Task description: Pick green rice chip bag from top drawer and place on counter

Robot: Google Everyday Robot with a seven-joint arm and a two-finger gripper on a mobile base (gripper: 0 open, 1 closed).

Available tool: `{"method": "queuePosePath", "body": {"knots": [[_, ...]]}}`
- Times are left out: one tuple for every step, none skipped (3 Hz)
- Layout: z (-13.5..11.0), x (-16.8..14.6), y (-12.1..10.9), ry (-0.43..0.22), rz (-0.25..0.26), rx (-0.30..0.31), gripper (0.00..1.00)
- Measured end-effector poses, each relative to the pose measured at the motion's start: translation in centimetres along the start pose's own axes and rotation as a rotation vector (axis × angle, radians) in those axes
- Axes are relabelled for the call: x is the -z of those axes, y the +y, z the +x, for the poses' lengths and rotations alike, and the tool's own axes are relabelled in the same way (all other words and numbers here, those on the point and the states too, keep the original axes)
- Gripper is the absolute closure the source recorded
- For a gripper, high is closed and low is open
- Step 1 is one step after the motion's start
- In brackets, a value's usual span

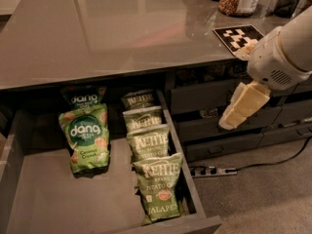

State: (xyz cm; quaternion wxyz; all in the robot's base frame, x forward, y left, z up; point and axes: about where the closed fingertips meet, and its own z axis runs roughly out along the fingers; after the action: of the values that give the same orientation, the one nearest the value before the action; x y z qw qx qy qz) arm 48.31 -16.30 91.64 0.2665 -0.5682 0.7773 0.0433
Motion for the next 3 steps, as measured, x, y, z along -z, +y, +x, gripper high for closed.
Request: {"method": "queuePosePath", "body": {"knots": [[0.0, 0.0, 0.0, 0.000, 0.000, 0.000, 0.00], [-4.0, -1.4, 1.4, -0.062, -0.029, 0.036, 0.00], [-10.2, -2.9, 3.8, -0.181, -0.080, 0.090, 0.00]]}}
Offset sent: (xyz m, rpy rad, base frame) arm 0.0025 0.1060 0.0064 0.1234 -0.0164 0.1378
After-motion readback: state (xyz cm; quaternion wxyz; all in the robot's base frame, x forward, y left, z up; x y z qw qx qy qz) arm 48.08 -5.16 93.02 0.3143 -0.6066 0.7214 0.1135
